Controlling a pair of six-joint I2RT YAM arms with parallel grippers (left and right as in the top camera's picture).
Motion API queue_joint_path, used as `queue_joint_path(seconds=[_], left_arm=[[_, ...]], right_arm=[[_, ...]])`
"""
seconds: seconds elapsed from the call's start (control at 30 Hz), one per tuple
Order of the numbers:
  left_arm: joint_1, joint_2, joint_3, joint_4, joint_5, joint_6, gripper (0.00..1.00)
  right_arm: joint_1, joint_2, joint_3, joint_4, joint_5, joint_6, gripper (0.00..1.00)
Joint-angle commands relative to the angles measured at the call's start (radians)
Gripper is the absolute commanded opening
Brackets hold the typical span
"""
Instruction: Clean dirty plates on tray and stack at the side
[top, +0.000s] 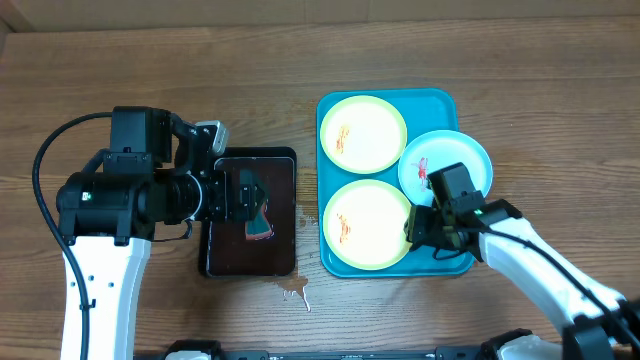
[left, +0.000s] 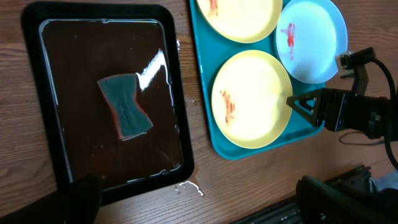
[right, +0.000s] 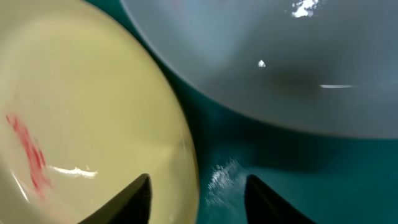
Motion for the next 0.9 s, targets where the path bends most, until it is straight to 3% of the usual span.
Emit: queue_joint_path(seconds=[0.0, 0.1, 0.33, 0.5, 0.67, 0.87], left_arm=[[-0.002, -0.011, 0.021, 0.000, -0.043, 0.026, 1.00], [-0.002, -0.016, 0.021, -0.012, -0.057, 0.024, 1.00], [-0.002, -0.018, -0.017, 0.013, -0.139, -0.046, 1.00], [-0.002, -0.018, -0.179, 0.105, -0.140, -0.123, 1.00], [-0.002, 0.002, -0.388, 0.297, -0.153, -0.167, 0.84], [-0.037, 0.127, -0.505, 0.454, -0.241, -0.188, 0.76]], right_arm=[[0.005, 0.064, 0.009, 0.022, -0.017, -0.031, 0.44], [0.004, 0.104, 0.009, 0.069, -0.005, -0.025, 0.38], [0.005, 0.109, 0.010, 0.136, 0.061, 0.005, 0.04], [0.005, 0.109, 0.009, 0.128, 0.061, 0.008, 0.04], [0.005, 0.109, 0.009, 0.128, 0.061, 0.008, 0.04], [0.005, 0.109, 0.009, 0.128, 0.060, 0.008, 0.04]])
